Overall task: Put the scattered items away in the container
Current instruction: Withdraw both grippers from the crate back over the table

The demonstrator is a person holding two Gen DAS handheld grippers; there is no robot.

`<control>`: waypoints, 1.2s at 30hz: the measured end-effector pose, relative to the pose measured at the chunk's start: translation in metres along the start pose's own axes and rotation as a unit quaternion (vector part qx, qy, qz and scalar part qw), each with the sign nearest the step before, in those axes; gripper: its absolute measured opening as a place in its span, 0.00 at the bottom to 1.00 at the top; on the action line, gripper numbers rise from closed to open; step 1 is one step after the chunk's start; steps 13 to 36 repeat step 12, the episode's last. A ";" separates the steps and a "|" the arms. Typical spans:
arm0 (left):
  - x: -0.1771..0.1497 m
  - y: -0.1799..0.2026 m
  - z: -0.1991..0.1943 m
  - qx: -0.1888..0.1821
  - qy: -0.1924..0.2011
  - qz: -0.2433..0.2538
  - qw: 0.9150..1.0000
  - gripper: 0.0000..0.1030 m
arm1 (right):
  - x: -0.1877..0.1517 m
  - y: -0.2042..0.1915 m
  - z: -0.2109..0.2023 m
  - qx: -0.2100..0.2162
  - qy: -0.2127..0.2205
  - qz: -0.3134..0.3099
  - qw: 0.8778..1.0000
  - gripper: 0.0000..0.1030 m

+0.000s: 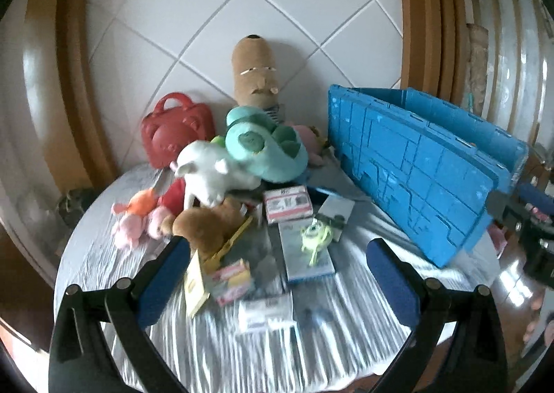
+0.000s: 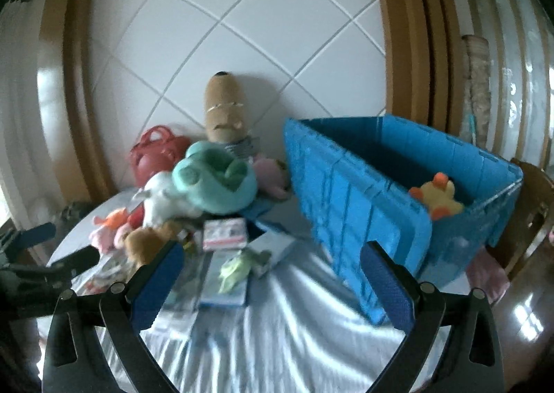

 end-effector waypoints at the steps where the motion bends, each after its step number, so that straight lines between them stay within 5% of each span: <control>1: -0.005 -0.005 -0.006 0.001 0.000 -0.003 1.000 1.00 | -0.003 -0.004 -0.006 -0.002 0.000 -0.002 1.000 1.00; 12: -0.033 -0.020 -0.044 -0.001 -0.002 -0.012 1.000 1.00 | -0.016 -0.011 -0.052 -0.037 0.013 -0.013 0.999 1.00; 36: -0.033 -0.020 -0.044 -0.001 -0.002 -0.012 1.000 1.00 | -0.016 -0.011 -0.052 -0.037 0.013 -0.013 0.999 1.00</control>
Point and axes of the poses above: each gripper's, at about its wrist camera, not at the fingertips, and z roughly the way its jaws point, y to its right, x to its top, the point moved 10 cm from there along z, roughly the way its jaws point, and after that the axes turned 4 degrees about z, right-handed, at the moved point
